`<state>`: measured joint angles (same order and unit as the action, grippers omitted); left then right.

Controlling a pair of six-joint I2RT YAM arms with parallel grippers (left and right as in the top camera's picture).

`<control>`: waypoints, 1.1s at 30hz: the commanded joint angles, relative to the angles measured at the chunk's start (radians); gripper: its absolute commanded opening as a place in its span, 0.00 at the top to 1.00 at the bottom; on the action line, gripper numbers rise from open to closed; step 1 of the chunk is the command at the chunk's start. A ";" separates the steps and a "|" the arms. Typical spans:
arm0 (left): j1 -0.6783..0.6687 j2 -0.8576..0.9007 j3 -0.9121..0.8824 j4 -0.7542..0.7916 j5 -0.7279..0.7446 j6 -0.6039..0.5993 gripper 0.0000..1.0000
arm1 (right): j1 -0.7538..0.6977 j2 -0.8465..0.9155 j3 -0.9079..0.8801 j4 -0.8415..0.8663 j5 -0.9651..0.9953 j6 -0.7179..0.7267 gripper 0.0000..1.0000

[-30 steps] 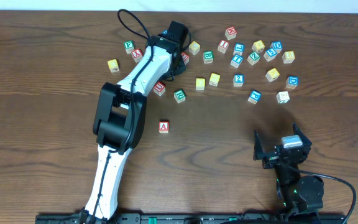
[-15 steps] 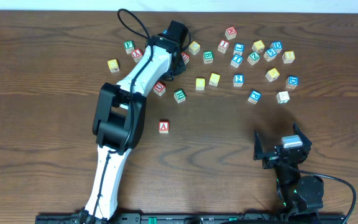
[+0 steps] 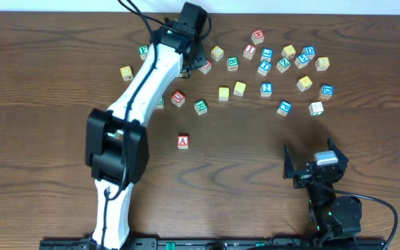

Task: Spell out AI2
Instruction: 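Lift the I block and carry it toward the A block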

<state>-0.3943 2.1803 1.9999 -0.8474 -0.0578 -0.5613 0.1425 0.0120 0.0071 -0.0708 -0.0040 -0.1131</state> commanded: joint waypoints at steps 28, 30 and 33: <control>-0.300 -0.210 -0.052 -0.364 -0.145 0.118 0.92 | -0.008 -0.005 -0.002 -0.005 0.005 0.011 0.01; -0.328 -0.224 -0.054 -0.364 -0.165 0.114 0.92 | -0.008 -0.005 -0.002 -0.005 0.005 0.011 0.01; -0.356 -0.253 -0.071 -0.360 -0.165 0.114 0.92 | -0.008 -0.005 -0.002 -0.005 0.004 0.011 0.01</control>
<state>-0.7227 1.9884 1.9553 -1.2049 -0.1745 -0.4255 0.1421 0.0120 0.0071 -0.0711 -0.0040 -0.1131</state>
